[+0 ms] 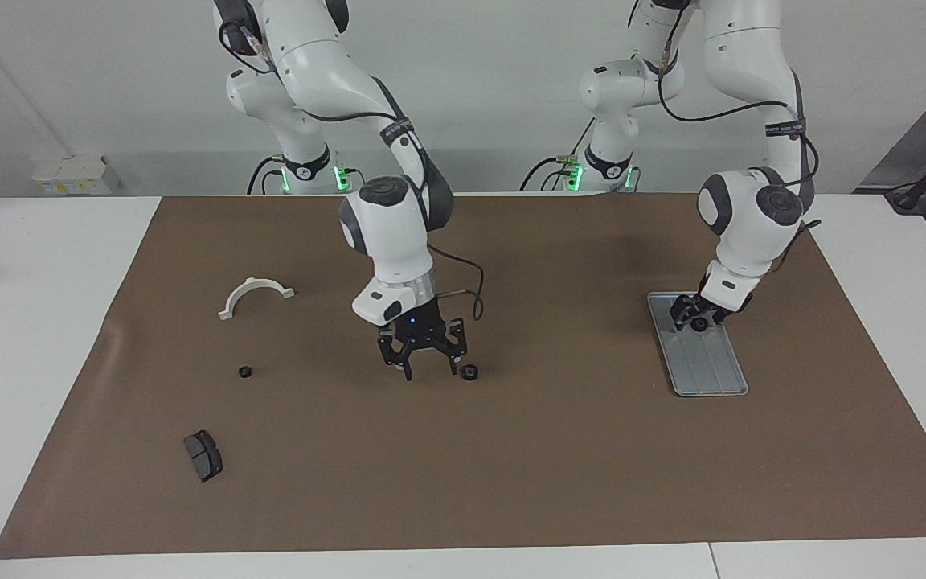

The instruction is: Place bearing gear from tray to pile

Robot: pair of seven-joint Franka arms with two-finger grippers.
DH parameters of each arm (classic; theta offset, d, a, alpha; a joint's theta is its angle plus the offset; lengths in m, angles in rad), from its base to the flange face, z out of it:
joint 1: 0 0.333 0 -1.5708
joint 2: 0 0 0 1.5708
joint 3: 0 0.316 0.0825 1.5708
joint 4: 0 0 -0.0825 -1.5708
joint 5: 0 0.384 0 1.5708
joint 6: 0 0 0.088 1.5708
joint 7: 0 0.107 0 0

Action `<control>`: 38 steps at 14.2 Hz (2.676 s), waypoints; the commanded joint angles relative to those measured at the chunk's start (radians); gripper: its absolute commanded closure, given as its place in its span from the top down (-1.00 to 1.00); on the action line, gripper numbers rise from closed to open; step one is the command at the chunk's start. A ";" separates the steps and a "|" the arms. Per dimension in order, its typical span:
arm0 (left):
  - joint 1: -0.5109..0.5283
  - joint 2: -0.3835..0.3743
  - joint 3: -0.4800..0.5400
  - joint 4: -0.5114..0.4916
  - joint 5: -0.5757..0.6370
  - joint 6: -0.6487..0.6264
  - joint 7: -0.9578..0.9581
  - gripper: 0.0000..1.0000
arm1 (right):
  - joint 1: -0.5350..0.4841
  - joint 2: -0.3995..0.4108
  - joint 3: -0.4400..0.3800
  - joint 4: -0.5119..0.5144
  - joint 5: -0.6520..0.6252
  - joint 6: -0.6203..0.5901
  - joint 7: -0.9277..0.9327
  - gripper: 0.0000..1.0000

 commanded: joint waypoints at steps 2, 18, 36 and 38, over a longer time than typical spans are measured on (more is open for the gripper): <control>-0.001 -0.035 0.003 -0.043 -0.003 0.021 -0.008 0.04 | 0.043 0.085 -0.008 0.074 -0.027 0.013 0.080 0.69; -0.014 -0.027 -0.004 0.131 -0.003 -0.147 0.003 -1.00 | 0.094 0.100 -0.008 0.036 -0.116 -0.064 0.116 -0.14; -0.595 0.198 -0.013 0.443 -0.125 0.062 -0.495 -1.00 | -0.237 0.100 -0.013 0.114 -0.163 -0.202 -0.255 -0.92; -0.654 0.293 -0.011 0.526 -0.123 0.067 -0.545 -1.00 | -0.301 0.099 -0.013 0.114 -0.162 -0.203 -0.336 -0.91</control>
